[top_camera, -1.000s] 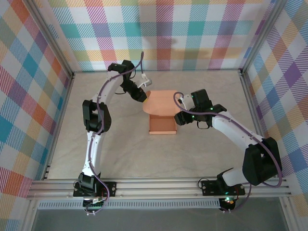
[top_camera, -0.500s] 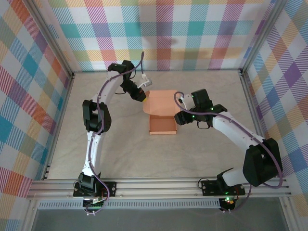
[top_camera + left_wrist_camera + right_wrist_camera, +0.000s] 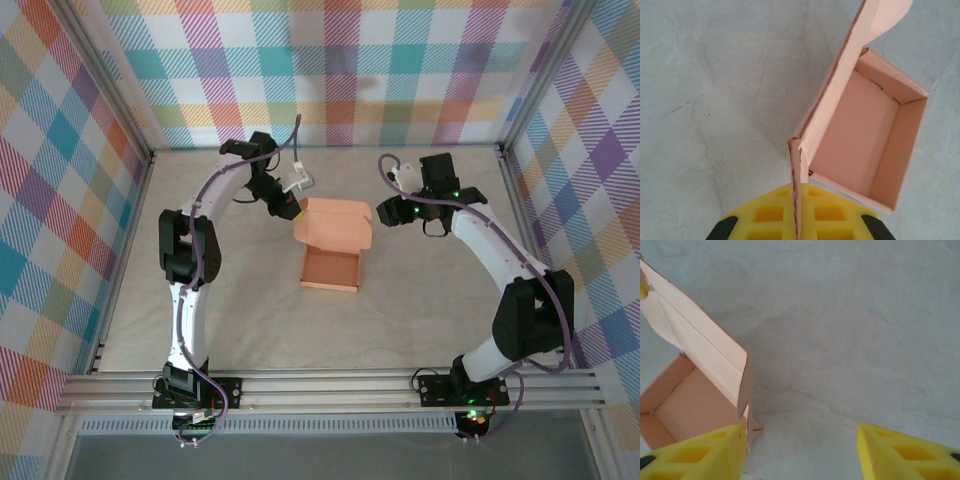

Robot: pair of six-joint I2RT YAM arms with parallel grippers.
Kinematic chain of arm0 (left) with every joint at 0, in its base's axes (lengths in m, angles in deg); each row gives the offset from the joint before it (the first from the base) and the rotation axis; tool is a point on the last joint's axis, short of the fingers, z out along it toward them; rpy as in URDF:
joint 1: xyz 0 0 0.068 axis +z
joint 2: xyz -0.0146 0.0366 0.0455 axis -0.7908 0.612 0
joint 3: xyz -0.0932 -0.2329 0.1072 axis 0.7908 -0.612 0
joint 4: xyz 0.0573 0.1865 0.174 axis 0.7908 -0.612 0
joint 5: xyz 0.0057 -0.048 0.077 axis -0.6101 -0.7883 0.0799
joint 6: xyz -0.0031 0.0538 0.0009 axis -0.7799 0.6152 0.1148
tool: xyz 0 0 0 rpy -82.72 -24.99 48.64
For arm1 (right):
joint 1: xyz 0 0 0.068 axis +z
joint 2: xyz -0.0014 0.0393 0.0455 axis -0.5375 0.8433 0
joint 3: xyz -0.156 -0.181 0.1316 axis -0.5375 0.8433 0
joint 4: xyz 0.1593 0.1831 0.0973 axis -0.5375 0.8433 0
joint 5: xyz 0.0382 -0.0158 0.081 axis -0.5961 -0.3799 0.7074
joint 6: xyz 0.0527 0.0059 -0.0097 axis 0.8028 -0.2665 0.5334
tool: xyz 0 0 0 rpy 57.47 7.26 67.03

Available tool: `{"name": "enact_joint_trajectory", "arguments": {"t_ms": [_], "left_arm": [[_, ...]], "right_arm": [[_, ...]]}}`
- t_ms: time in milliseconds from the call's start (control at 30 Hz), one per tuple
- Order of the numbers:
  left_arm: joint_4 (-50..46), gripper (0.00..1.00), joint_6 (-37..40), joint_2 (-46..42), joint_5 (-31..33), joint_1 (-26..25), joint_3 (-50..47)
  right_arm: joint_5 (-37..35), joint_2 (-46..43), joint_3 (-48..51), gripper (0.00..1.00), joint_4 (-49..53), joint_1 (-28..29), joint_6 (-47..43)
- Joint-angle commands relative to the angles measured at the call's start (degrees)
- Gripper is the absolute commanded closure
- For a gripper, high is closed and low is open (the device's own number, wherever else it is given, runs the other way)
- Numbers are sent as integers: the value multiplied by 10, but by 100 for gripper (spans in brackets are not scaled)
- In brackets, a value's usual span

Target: Fold the paper box

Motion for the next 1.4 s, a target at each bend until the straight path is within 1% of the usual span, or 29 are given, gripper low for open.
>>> {"name": "enact_joint_trajectory", "arguments": {"t_ms": [0,167,233,367,433,467,500,633,733,867,967,1033,1067,1233,1333,1367], "left_arm": [[27,100,18,-40,5,-10,-17],[38,100,14,-60,10,-16,-33],[39,100,13,-62,9,-17,-36],[44,100,12,-60,9,-18,-42],[46,100,12,-58,9,-18,-44],[46,100,13,-57,9,-18,-45],[47,100,12,-56,9,-18,-45],[48,100,15,-57,6,-19,-46],[51,100,16,-58,6,-19,-48],[50,100,15,-57,9,-19,-47],[50,100,14,-57,8,-19,-47],[51,100,13,-54,7,-19,-45],[50,100,13,-54,6,-19,-45],[48,100,10,-49,9,-19,-42],[48,100,10,-48,9,-19,-42],[47,96,9,-48,11,-19,-41]], "right_arm": [[53,31,-43,40,67,1,-74],[125,66,-86,41,92,1,-86],[141,76,-91,43,92,3,-92],[121,89,-89,47,79,8,-93],[110,96,-93,54,77,8,-96],[106,102,-95,61,78,8,-101],[104,108,-98,65,80,7,-107],[90,136,-115,66,88,7,-122],[94,152,-129,67,100,7,-130],[95,164,-131,73,108,8,-136],[94,169,-132,74,117,8,-140],[100,170,-132,80,121,8,-142],[100,170,-132,81,122,9,-142],[99,174,-138,100,138,9,-152],[95,172,-137,100,138,9,-152],[96,169,-136,100,136,9,-152]]}}
